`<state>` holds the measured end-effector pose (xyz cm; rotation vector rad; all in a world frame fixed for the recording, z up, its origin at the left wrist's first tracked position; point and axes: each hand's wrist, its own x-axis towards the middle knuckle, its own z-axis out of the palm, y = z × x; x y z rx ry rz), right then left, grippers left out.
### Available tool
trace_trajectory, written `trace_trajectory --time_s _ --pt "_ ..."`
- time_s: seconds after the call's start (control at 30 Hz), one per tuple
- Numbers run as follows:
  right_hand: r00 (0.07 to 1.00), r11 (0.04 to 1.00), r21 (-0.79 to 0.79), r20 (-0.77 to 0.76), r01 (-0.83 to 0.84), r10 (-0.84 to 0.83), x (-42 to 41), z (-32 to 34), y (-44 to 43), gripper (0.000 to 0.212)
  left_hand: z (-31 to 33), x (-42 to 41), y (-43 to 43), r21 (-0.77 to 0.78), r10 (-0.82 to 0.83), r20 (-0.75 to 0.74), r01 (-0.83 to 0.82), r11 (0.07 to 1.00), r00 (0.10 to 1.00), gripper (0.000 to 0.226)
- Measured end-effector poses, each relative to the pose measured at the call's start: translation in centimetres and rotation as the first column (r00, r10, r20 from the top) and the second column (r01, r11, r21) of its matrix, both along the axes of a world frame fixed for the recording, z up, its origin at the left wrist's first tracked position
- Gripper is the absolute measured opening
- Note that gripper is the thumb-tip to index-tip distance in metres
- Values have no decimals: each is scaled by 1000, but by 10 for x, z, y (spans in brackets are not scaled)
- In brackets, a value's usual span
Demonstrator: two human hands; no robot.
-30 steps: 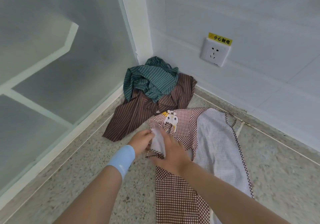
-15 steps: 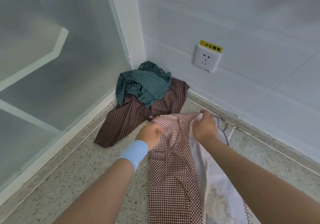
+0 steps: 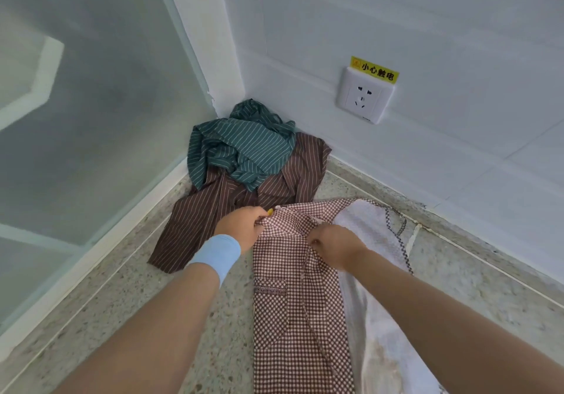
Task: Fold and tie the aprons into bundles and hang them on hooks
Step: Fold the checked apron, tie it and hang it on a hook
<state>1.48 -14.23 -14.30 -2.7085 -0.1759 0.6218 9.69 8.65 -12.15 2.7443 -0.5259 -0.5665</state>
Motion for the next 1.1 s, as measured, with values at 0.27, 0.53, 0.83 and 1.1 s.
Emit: trace_trajectory --time_s 0.27,0.53,0.83,1.1 --pt "402 -137 618 -646 774 -649 82 50 -26 30 -2 31 -8 196 -14 72 -1 981 997 24" --pt "772 753 393 146 529 -619 55 17 -11 29 -19 35 -5 32 282 -221 -282 959 934 38" --pt "967 983 -179 238 -49 91 67 0 -2 55 -12 36 6 -19 130 -322 -143 989 938 33" --pt "716 599 480 -95 642 -691 115 44 -11 11 -19 40 10 -84 228 -175 -245 966 958 23"
